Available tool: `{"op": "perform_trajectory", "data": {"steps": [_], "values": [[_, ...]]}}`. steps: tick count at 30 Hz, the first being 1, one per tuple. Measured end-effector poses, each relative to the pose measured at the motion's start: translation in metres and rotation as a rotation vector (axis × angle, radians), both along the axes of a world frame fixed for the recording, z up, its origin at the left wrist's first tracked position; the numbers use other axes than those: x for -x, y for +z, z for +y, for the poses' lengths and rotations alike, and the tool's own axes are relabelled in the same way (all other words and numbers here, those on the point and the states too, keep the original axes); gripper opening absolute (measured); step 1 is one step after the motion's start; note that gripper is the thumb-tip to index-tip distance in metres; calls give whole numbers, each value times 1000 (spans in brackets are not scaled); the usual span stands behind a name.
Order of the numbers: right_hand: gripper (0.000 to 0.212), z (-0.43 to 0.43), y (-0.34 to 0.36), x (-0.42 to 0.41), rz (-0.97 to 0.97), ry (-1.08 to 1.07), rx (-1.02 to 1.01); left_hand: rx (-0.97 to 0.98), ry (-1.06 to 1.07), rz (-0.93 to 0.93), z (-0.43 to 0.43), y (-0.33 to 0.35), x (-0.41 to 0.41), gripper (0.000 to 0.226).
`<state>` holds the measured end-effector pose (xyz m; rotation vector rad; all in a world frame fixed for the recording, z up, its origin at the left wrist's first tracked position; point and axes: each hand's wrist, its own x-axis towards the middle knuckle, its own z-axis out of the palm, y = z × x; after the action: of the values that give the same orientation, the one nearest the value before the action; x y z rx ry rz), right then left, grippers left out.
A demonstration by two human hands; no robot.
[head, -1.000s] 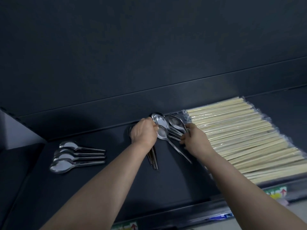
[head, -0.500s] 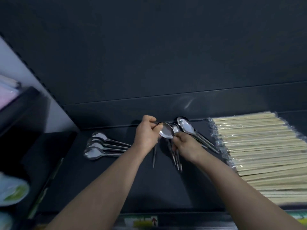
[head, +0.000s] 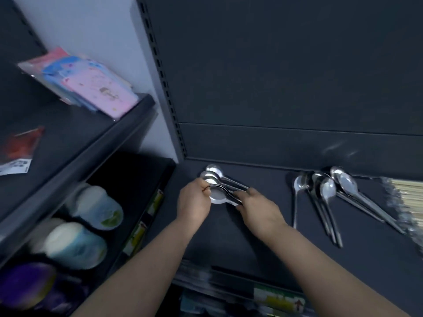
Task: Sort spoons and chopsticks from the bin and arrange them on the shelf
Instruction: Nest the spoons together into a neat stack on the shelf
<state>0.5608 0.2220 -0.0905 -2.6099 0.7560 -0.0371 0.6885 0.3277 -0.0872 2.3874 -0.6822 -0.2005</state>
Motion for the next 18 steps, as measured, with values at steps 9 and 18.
{"op": "perform_trajectory", "data": {"steps": [9, 18], "values": [[33, 20, -25, -24, -13, -97, 496, -69, -64, -137, 12, -9, -16, 20], [30, 13, -26, -12, -55, -99, 556, -10, -131, -165, -4, -2, -12, 22]]}}
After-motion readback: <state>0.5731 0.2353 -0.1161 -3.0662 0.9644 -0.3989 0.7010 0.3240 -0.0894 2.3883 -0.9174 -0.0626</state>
